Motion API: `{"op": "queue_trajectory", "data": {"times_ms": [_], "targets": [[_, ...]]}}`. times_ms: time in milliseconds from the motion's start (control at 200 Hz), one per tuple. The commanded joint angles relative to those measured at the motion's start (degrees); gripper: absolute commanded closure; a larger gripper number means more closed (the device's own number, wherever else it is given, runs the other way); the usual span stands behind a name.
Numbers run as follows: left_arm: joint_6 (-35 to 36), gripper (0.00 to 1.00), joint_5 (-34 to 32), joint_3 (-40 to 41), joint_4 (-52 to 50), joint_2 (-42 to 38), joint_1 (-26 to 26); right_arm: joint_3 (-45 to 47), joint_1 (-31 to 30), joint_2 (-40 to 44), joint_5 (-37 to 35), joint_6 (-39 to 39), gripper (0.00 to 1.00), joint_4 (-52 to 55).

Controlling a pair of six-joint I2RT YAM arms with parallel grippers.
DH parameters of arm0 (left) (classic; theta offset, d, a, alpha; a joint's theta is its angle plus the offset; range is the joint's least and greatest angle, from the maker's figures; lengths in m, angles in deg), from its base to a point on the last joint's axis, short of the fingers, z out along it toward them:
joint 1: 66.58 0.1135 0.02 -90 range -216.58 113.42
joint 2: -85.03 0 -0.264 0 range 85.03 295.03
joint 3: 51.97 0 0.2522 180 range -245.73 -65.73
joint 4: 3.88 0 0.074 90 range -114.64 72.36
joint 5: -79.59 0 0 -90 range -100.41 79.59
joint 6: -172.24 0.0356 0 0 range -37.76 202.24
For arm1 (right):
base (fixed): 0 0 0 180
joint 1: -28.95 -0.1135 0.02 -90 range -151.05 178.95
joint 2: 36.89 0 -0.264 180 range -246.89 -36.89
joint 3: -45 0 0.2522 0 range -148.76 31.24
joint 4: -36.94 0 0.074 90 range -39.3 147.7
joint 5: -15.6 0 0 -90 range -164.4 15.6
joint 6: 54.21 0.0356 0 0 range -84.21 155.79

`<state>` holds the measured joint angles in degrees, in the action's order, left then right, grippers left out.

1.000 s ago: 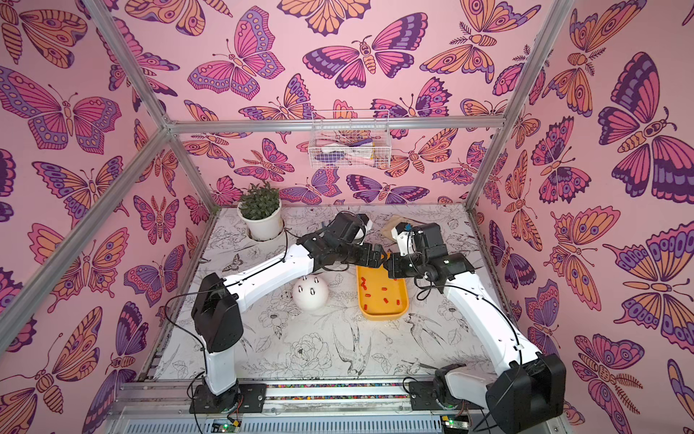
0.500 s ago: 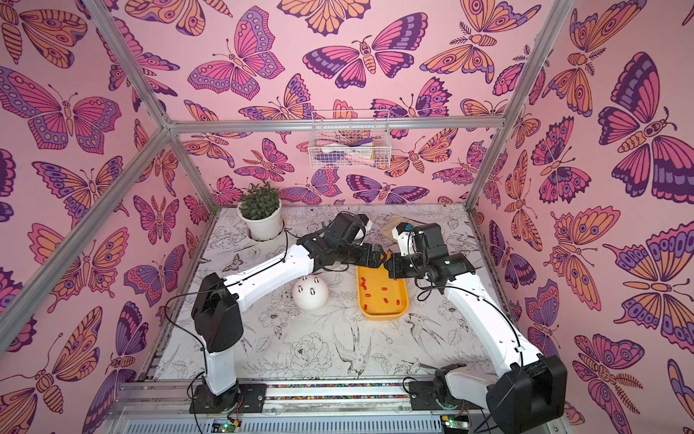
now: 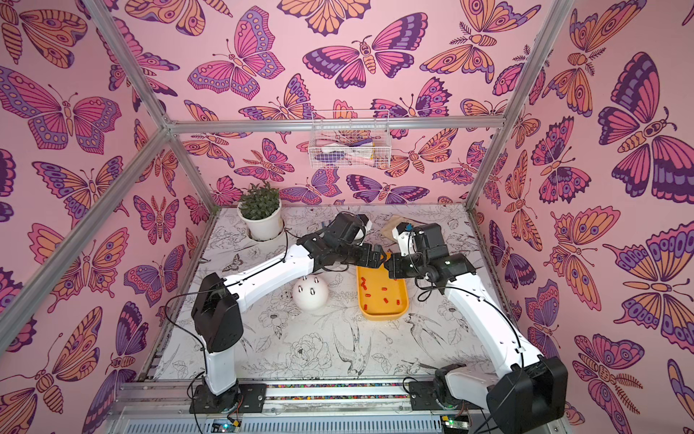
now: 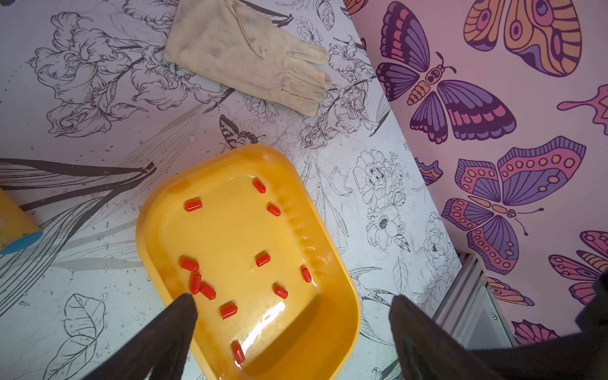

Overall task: Cover the protruding screws with screw protection sleeves
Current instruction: Pick up the screw protection sleeve from the storage box.

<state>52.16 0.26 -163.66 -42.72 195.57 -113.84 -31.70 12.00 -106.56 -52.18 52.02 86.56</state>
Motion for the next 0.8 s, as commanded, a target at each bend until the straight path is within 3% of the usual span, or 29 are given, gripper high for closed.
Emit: {"op": "queue_trajectory", "data": {"times_ms": [0,591,792], "targets": [[0.5,0.07,-0.2,1.2,-0.8,0.1,-0.3,-1.1,0.2,1.2,-0.6,-0.9,0.95,-0.2],[0.8,0.06,-1.0,-1.6,-0.9,-0.4,-0.2,-1.1,0.1,1.2,-0.2,-2.0,0.95,0.7],[0.8,0.05,2.3,-3.8,-1.3,0.4,-0.2,-1.6,0.2,1.4,0.5,-4.3,0.95,1.9]]}}
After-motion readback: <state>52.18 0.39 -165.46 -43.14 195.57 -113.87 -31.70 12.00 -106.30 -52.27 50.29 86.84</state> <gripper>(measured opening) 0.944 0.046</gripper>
